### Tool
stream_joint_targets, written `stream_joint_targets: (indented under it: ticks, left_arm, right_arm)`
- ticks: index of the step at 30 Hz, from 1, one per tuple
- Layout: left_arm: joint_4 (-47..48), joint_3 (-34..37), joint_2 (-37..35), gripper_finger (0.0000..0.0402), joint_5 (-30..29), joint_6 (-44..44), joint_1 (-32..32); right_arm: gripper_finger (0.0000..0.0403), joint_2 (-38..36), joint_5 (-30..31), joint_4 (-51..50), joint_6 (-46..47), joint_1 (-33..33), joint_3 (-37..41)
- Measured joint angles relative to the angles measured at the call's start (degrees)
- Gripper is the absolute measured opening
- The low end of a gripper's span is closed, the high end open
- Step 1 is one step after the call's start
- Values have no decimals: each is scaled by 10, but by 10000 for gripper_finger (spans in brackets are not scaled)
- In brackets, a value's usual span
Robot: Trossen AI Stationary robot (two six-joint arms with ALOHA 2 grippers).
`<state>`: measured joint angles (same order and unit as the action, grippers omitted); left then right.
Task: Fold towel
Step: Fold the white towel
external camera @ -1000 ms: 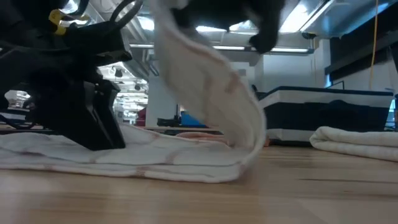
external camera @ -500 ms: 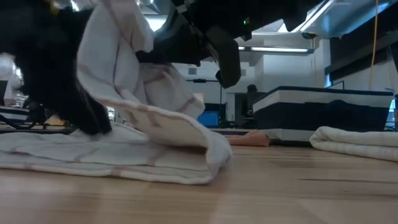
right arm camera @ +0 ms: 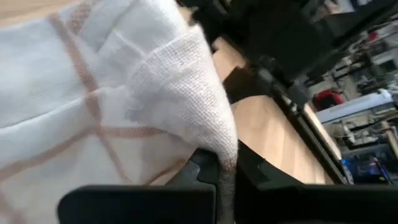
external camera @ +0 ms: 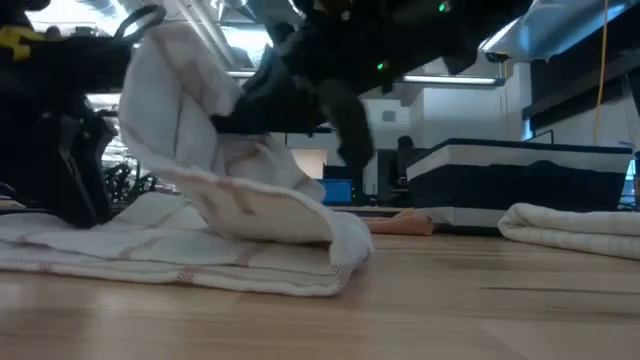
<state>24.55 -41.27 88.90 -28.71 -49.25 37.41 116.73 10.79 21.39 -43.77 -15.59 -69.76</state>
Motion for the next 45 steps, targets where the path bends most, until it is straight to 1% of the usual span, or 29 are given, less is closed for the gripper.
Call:
stream_joint_targets:
  ticks: [3, 5, 8, 12, 15, 19, 20, 22, 23, 25, 27, 30, 33, 35, 38, 41, 43, 45]
  left_arm:
    - [2, 5, 2, 166, 1, -16, 0]
    - [2, 4, 2, 166, 10, -16, 0]
    - [31, -15, -7, 166, 45, -6, -3]
    - [117, -63, -37, 166, 76, -34, -3]
    - [152, -95, -72, 166, 79, -48, 4]
    - [151, -113, -118, 166, 72, -51, 17]
    - [147, -113, -128, 166, 68, -54, 19]
    - [139, -113, -145, 166, 54, -55, 20]
    - [133, -113, -151, 166, 43, -53, 19]
    - [109, -113, -157, 166, 11, -36, 18]
    - [72, -113, -157, 166, -22, -4, 18]
    - [-22, -104, -141, 166, -55, 41, 18]
    - [-87, -96, -105, 166, -57, 79, 6]
    - [-100, -96, -81, 166, -50, 91, -4]
    - [-95, -96, -49, 166, -16, 91, -15]
    - [-73, -96, -37, 166, 11, 72, -20]
    - [-59, -96, -43, 166, 16, 52, -21]
    - [-43, -96, -55, 166, 18, 42, -17]
  right_arm:
    - [25, 16, 2, 43, 0, 3, 0]
    - [41, 24, -7, 63, 0, 3, 0]
    - [77, 33, -29, 90, 0, 4, 0]
    - [133, 45, -28, 140, 5, 4, 0]
    - [170, 55, -30, 185, 45, 7, 0]
    - [198, 69, -15, 242, 163, 12, 0]
    - [202, 70, -16, 241, 191, 15, 0]
    - [206, 71, -41, 215, 220, 15, 0]
    - [206, 71, -51, 200, 223, 15, 0]
    - [205, 71, -53, 183, 223, 15, 0]
    - [203, 71, -49, 174, 223, 14, 0]
    - [201, 71, -42, 166, 223, 14, 0]
    - [200, 71, -38, 168, 223, 14, 0]
    - [200, 71, -38, 165, 223, 14, 0]
    - [200, 71, -32, 157, 223, 14, 0]
    - [200, 59, -23, 148, 223, 13, 0]
    - [200, 34, -21, 116, 224, 12, 1]
    - [200, -5, -8, 55, 233, 9, 1]
